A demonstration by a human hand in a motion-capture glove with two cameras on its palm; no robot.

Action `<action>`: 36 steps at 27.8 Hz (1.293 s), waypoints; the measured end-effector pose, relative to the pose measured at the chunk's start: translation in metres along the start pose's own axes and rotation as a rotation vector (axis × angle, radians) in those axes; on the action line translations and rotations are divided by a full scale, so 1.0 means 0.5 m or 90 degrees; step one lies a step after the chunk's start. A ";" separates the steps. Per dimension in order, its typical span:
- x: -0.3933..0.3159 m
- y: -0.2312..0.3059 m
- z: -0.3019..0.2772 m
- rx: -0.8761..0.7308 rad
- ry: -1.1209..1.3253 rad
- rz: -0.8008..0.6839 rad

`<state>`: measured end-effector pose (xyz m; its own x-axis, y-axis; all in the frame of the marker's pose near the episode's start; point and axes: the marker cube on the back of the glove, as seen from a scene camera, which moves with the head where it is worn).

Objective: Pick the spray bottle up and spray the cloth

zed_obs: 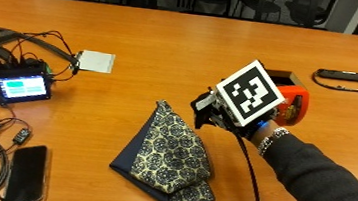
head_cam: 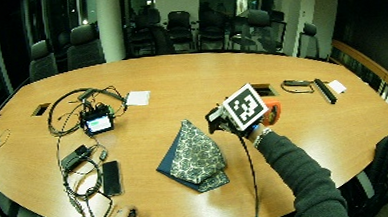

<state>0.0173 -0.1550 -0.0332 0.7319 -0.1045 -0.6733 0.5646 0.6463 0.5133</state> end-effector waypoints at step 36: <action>0.043 0.044 -0.109 -0.006 0.007 0.058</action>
<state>0.0248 -0.1019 -0.0655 0.7757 -0.0372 -0.6300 0.4923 0.6603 0.5672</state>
